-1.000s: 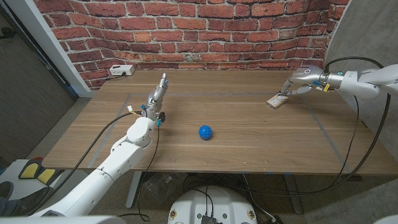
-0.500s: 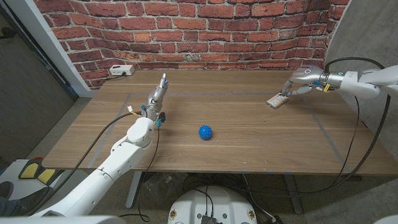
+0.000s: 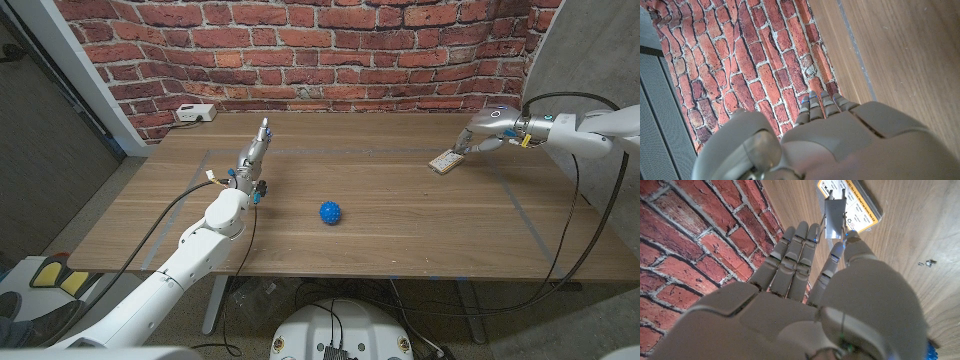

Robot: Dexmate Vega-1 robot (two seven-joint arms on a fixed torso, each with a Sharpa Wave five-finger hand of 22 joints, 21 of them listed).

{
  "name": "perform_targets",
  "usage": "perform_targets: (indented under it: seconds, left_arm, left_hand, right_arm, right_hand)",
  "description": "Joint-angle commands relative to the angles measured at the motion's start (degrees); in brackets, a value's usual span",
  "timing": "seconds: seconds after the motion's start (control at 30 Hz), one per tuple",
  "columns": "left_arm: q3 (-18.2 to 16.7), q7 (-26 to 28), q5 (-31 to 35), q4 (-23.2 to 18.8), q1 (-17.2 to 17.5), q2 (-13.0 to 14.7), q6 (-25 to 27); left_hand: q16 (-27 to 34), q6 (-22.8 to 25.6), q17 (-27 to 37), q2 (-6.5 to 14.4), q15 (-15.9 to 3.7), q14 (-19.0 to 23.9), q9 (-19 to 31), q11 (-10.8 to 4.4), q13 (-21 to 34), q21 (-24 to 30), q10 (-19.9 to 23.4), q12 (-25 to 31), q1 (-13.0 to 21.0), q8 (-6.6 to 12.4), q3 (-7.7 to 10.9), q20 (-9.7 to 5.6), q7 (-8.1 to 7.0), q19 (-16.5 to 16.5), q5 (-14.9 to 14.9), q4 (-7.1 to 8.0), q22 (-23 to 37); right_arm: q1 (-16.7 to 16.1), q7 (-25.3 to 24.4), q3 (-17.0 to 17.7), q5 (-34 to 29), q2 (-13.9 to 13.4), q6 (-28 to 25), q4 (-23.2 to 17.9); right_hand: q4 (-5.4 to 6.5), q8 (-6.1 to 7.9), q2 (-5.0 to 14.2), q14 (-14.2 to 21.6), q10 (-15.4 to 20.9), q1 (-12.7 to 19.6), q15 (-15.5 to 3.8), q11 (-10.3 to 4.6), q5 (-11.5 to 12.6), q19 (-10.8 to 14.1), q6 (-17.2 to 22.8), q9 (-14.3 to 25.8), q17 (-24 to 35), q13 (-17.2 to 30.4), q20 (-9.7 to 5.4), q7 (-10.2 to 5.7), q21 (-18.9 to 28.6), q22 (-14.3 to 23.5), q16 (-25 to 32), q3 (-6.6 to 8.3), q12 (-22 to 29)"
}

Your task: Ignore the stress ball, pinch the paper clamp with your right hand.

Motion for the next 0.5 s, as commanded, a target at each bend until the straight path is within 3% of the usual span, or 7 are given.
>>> perform_targets:
  seconds: [0.03, 0.5]
  left_arm:
    - [0.21, 0.09, 0.13, -0.28, -0.11, 0.08, 0.58]
    - [-0.08, 0.97, 0.38, -1.79, 0.61, 0.55, 1.42]
  left_hand:
    - [-0.08, 0.28, 0.20, 0.28, -0.14, -0.11, 0.18, -0.28, 0.12, -0.10, -0.17, -0.25, 0.07, -0.10, -0.38, 0.05, -0.26, -0.53, -0.17, 0.07, 0.22]
    - [-0.08, 0.31, 0.20, 0.33, -0.16, -0.12, 0.18, -0.19, 0.12, -0.13, -0.18, -0.24, 0.12, -0.09, -0.48, 0.14, -0.31, -0.53, -0.19, 0.07, 0.22]
  right_arm:
    - [-0.77, 3.41, 0.83, 1.42, 0.03, -1.55, 0.23]
    - [-0.15, 7.25, 0.52, 5.45, 1.92, -0.99, 4.11]
  right_hand:
    - [0.85, -0.40, 1.67, 0.95, 8.71, 0.24, -5.01, -9.88, -0.23, -0.54, -0.65, 0.15, 0.07, 0.05, -4.49, -0.01, -0.24, 0.09, -0.15, 0.31, -0.67]
    - [1.35, -1.27, 1.23, -0.84, 4.82, -1.59, -4.68, -9.92, -0.61, -1.11, -2.75, 0.25, -0.04, 0.10, -3.32, -0.05, -0.41, 0.08, -0.53, -0.17, -2.28]
